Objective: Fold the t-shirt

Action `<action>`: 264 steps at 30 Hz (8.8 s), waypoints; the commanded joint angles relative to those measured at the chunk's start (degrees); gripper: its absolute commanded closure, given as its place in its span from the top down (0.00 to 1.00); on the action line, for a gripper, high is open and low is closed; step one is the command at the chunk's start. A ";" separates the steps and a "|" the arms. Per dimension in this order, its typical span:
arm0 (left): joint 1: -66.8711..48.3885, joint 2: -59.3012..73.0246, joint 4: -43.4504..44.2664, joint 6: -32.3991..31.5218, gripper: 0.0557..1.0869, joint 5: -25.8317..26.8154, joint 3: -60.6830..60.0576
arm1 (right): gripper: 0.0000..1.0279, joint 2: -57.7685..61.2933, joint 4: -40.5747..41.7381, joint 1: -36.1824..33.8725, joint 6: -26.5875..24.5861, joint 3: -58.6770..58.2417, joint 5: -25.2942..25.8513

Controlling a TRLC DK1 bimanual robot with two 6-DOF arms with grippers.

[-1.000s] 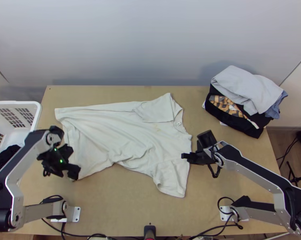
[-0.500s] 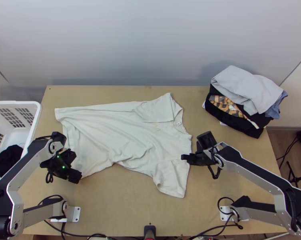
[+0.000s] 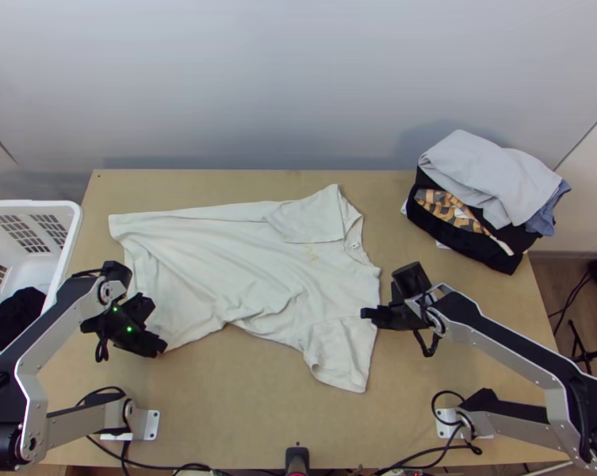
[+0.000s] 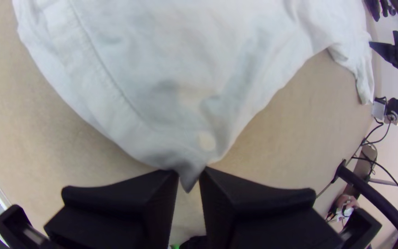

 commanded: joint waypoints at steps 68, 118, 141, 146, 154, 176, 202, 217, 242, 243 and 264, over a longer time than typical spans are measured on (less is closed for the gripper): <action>7.97 -32.48 14.37 -39.35 0.04 0.56 45.54 | 0.03 -38.96 -22.74 -8.57 -13.96 46.92 11.48; 10.26 35.02 40.92 -35.05 0.04 6.89 40.26 | 0.03 21.68 2.05 -12.97 -0.16 37.60 0.50; 5.87 52.42 10.51 -36.28 0.04 2.76 73.05 | 0.03 43.92 -12.37 -21.05 -6.31 68.19 2.78; 4.99 52.68 9.28 -35.93 0.04 2.76 73.14 | 0.03 43.13 -12.28 -20.61 -11.93 68.37 6.74; 3.49 50.75 -5.49 -32.15 0.04 3.72 75.86 | 0.03 37.77 -22.48 -18.33 -11.58 66.52 6.74; 7.80 47.68 -15.68 -22.39 0.04 5.57 72.34 | 0.03 29.33 -36.63 -18.15 -6.22 53.51 8.49; 8.94 35.46 -3.12 -19.75 0.96 5.04 47.12 | 0.97 15.71 -29.95 -16.57 -4.29 28.64 8.41; 11.31 21.04 -3.38 -13.34 0.96 3.99 40.18 | 0.96 -13.91 -38.74 10.15 12.06 7.37 7.26; 10.26 8.39 -12.34 -2.70 0.96 -5.42 29.72 | 0.40 -1.96 -19.84 14.28 -0.25 -0.54 -8.82; 10.35 8.04 -12.08 -2.53 0.96 -5.42 29.10 | 0.40 -1.96 -19.40 14.37 -0.33 -0.72 -8.73; -0.02 1.01 -12.26 11.54 0.95 -16.49 8.27 | 0.03 -3.72 -16.94 14.63 -2.79 -1.68 -6.62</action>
